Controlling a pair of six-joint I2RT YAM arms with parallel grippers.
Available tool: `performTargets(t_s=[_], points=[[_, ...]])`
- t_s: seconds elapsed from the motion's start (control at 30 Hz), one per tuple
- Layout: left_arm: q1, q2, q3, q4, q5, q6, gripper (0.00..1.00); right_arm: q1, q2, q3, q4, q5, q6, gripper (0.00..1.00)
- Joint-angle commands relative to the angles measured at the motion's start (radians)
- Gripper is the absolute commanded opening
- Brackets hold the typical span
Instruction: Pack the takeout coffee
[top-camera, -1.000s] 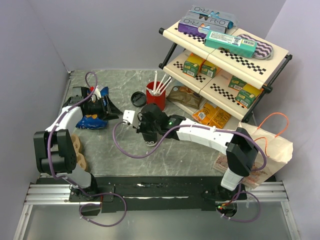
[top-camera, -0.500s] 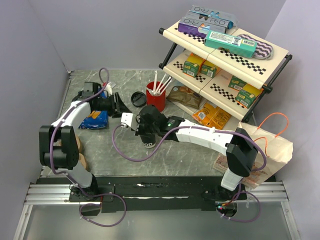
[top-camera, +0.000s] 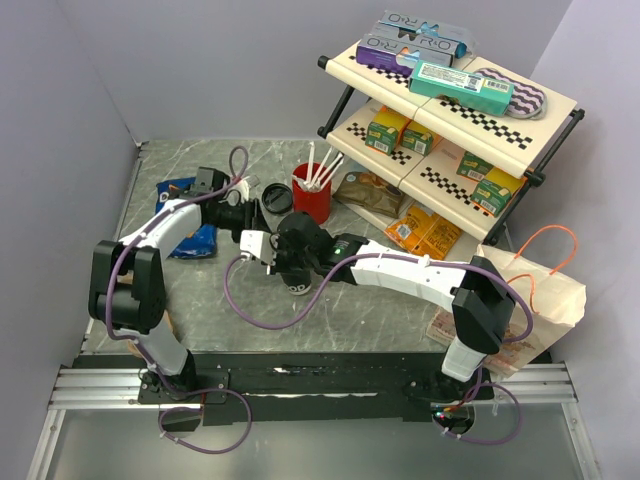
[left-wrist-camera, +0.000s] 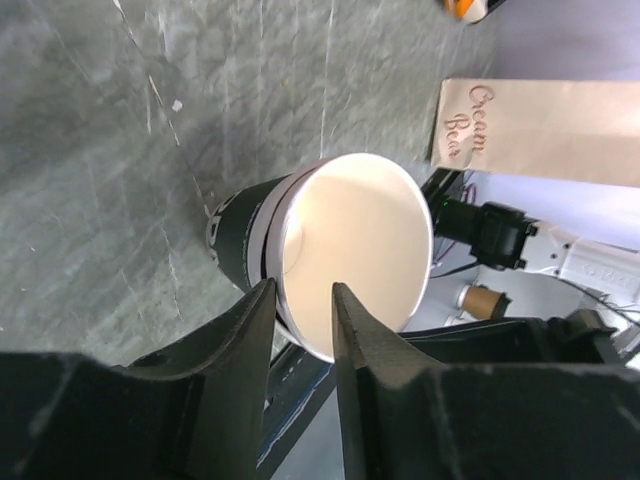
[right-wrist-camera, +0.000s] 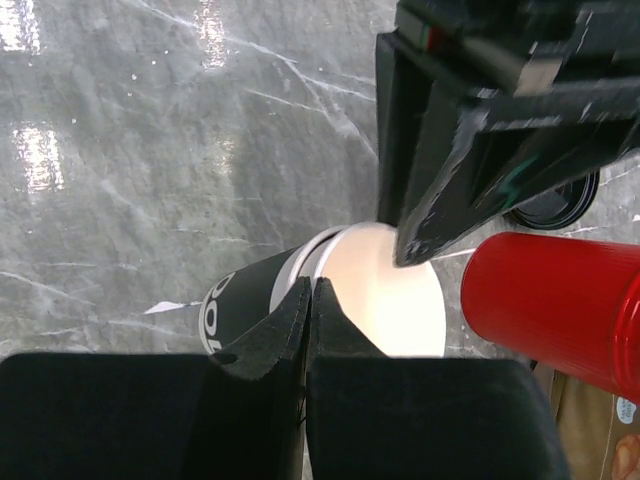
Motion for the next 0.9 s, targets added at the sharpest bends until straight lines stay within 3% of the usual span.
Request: performTargets(t_s=[0.0, 0.47, 0.57, 0.63, 0.77, 0.83, 0.87], points=[[-0.026, -0.02, 0.004, -0.029, -0.033, 0.023, 0.34, 0.012, -0.025, 0.033, 0.015, -0.002, -0.018, 0.0], [-0.041, 0.011, 0.021, -0.055, -0.043, 0.034, 0.2, 0.014, -0.011, 0.052, 0.011, -0.002, -0.038, 0.0], [-0.046, 0.014, 0.023, -0.062, -0.037, 0.037, 0.14, 0.014, -0.005, 0.055, 0.011, -0.002, -0.036, 0.0], [-0.046, 0.016, 0.027, -0.067, -0.041, 0.046, 0.03, 0.015, -0.004, 0.056, 0.014, 0.0, -0.036, 0.0], [-0.044, 0.013, 0.043, -0.082, -0.069, 0.066, 0.01, 0.015, -0.005, 0.067, 0.002, 0.007, -0.033, 0.01], [-0.036, 0.005, 0.052, -0.084, -0.072, 0.071, 0.01, 0.011, -0.016, 0.09, -0.031, 0.0, -0.035, 0.14], [-0.029, -0.006, 0.055, -0.085, -0.079, 0.075, 0.01, 0.011, -0.034, 0.098, -0.069, -0.003, -0.039, 0.28]])
